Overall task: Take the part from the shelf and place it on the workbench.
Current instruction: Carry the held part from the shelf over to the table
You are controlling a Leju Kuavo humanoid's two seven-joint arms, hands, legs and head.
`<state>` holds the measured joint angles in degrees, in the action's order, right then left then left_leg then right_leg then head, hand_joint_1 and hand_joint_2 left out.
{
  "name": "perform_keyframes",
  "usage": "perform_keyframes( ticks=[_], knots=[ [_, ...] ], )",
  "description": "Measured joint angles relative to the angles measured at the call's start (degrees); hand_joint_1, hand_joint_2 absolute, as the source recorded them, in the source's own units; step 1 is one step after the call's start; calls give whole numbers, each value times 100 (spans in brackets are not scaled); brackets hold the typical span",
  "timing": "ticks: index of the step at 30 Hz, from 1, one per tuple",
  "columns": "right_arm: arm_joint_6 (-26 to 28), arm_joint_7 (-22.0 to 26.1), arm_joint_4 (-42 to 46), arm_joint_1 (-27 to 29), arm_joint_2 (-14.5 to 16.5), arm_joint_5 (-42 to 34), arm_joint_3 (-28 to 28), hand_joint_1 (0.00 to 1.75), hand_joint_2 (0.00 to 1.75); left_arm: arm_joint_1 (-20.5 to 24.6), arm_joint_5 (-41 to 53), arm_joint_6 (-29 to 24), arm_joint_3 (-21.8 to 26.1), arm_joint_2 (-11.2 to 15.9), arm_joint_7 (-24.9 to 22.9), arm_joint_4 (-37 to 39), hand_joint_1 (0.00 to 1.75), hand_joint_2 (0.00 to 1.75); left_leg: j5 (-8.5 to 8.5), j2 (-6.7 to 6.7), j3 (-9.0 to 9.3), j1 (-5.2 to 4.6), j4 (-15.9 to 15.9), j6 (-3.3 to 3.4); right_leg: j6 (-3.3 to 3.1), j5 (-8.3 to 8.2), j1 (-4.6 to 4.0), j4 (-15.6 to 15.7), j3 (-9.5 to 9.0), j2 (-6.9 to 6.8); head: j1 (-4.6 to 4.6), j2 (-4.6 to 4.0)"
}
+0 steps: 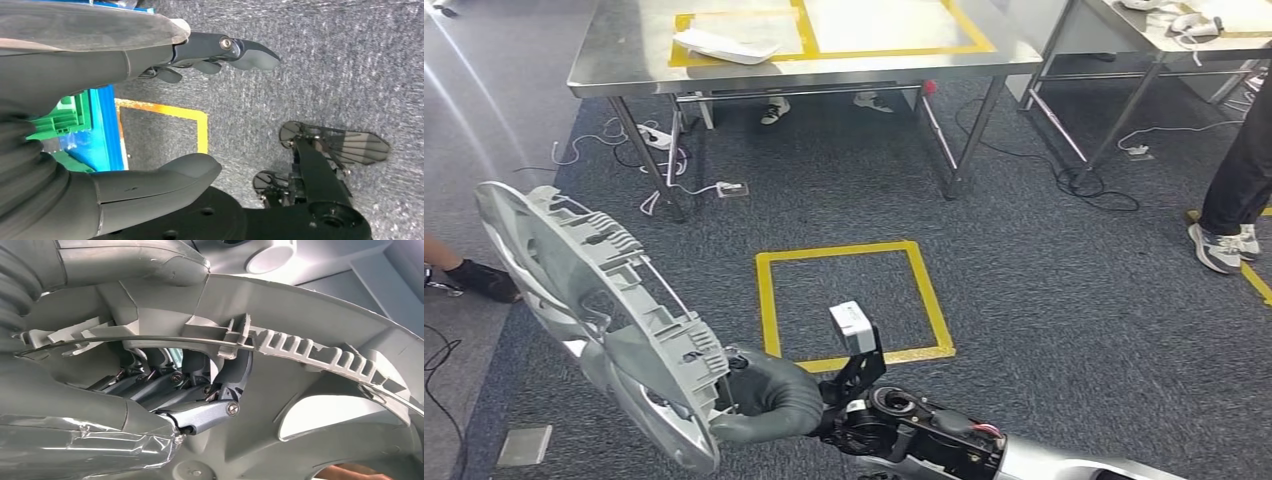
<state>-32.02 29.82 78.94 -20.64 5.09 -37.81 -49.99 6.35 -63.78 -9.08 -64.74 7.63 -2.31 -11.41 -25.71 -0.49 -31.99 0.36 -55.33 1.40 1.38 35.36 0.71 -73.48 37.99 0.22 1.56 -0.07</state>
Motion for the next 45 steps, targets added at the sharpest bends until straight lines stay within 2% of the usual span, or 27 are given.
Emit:
perform_keyframes(
  ticks=[1,3,4,5,7,10,11,13,15,16,17,19,20,22,24,26,29,31,32,33,35,36,37,39,41,43,45],
  knots=[
    [-1,-1,-9,2,0,0,-1,173,175,-4,0,-1,0,-1,-1,0,0,175,-47,-9,71,-20,0,6,-42,-207,-24,141,6,2,19,0],
    [-8,-1,-17,-1,0,0,-2,173,175,-12,-1,0,0,-12,-1,0,0,175,-152,-28,223,-47,6,11,-178,-787,-94,892,-218,10,67,0],
    [-14,1,-19,-5,0,-1,-2,173,175,-9,-2,0,0,-21,-1,1,0,175,-197,-36,276,-65,6,1,-246,-994,-125,1248,-357,11,57,0],
    [-20,2,-22,-12,1,-1,-3,173,175,-6,-4,0,0,-35,-1,1,0,175,-231,-39,298,-63,7,-15,-299,-1087,-158,1501,-461,11,52,0],
    [-26,2,-29,-21,3,-2,-4,173,175,7,-6,0,0,-48,-1,1,0,175,-262,-32,299,-54,24,-66,-338,-1056,-189,1676,-546,9,40,0],
    [-23,-1,-34,-25,15,-4,-4,173,175,7,-8,-1,0,-42,-2,1,0,175,-361,1,305,-45,-73,-154,-339,-1032,-123,1899,-732,14,66,0],
    [-23,3,-35,-33,21,-7,-4,173,175,9,-8,-2,0,-40,-2,1,0,175,-458,5,181,-38,-326,-190,-337,-1025,-95,1969,-812,9,43,0],
    [-24,7,-38,-46,26,-13,-6,173,175,12,-9,-1,0,-44,-1,0,0,175,-685,8,-331,7,-1135,-269,-335,-974,-77,2021,-906,-3,-22,0],
    [-23,2,-46,-32,28,-14,-16,173,175,1,-9,-1,0,-42,-2,0,0,175,-693,11,-790,60,-1649,-333,-314,-886,-60,2024,-995,-5,-77,0],
    [-22,-2,-50,-20,28,-13,-23,173,175,-7,-9,-1,0,-39,-2,0,0,175,-532,13,-865,83,-1593,-358,-294,-832,-49,2022,-1056,-1,-105,0],
    [-23,-4,-53,-13,28,-13,-30,173,175,-12,-10,-1,0,-33,-2,0,0,175,-266,17,-825,103,-1318,-380,-269,-770,-35,2020,-1132,2,-132,0],
    [-31,-5,-55,-12,28,-14,-34,173,175,-16,-22,-1,0,-29,-4,0,0,175,263,46,-569,124,-533,-419,-198,-629,-23,2013,-1261,3,-194,0],
    [-36,-7,-57,-19,31,-15,-35,173,175,-12,-31,0,0,-29,-5,0,0,175,379,54,-447,121,-238,-403,-157,-560,-28,2011,-1294,2,-230,0],
    [-46,-15,-61,-31,39,-15,-37,173,175,-5,-47,2,1,-35,-8,0,0,175,312,56,-337,99,-47,-316,-82,-481,-52,2025,-1352,1,-236,0],
    [-53,-24,-62,-39,44,-16,-41,173,175,-2,-57,2,2,-34,-9,0,0,175,227,39,-272,94,-19,-196,-25,-451,-38,2003,-1431,-1,-178,0],
    [-56,-27,-63,-43,44,-17,-42,173,175,-7,-62,1,2,-33,-8,1,0,175,155,30,-166,90,-2,-105,15,-373,-19,1631,-1276,-5,-126,0],
    [-50,-34,-75,-38,44,-17,-42,173,175,-12,-64,1,3,-25,-8,2,0,175,5,25,10,56,6,-34,38,12,-15,455,-529,-7,-23,0],
    [-16,-38,-92,-26,43,-16,-43,173,175,-19,-61,1,2,-21,-7,2,0,175,-115,10,170,25,6,-23,24,131,-18,201,-188,-7,20,0],
    [11,-36,-98,-22,43,-15,-44,173,175,-22,-56,1,2,-20,-7,2,0,175,-177,0,266,11,6,-23,-2,26,-24,346,-142,-6,42,0],
    [41,-31,-100,-19,42,-13,-43,173,175,-24,-51,1,2,-20,-5,2,0,175,-245,-8,374,-5,6,-26,-46,-223,-38,657,-160,-2,65,0],
    [86,-4,-106,-12,39,-16,-40,173,175,-30,-43,4,2,-32,-3,1,0,175,-376,-17,540,-18,14,-40,-152,-906,-89,1298,-203,18,75,-1],
    [97,10,-110,-8,37,-26,-39,173,175,-24,-40,6,2,-36,-2,0,0,175,-431,-21,586,-13,25,-63,-187,-1145,-119,1517,-236,30,59,-1],
    [103,22,-112,-3,36,-43,-37,173,175,-15,-38,8,2,-40,-2,1,0,175,-466,-24,618,4,45,-92,-207,-1266,-148,1620,-252,45,48,-1],
    [114,28,-111,-4,36,-83,-37,173,175,5,-31,10,2,-38,-3,1,0,175,-460,-26,659,25,44,-169,-223,-1242,-172,1719,-364,60,55,-1],
    [122,29,-109,-10,39,-126,-35,173,175,12,-26,10,1,-43,-4,0,0,175,-407,-13,579,30,-193,-221,-255,-1222,-144,1831,-510,63,68,-1],
    [118,39,-109,-19,43,-168,-32,173,175,28,-31,10,0,-50,-5,0,0,175,-504,0,195,39,-816,-271,-291,-1175,-107,1923,-644,53,22,-1],
    [101,44,-112,-14,44,-193,-33,173,175,30,-42,10,0,-51,-8,0,0,175,-794,3,-343,57,-1502,-333,-308,-1098,-92,1944,-732,48,-39,0]
  ],
)
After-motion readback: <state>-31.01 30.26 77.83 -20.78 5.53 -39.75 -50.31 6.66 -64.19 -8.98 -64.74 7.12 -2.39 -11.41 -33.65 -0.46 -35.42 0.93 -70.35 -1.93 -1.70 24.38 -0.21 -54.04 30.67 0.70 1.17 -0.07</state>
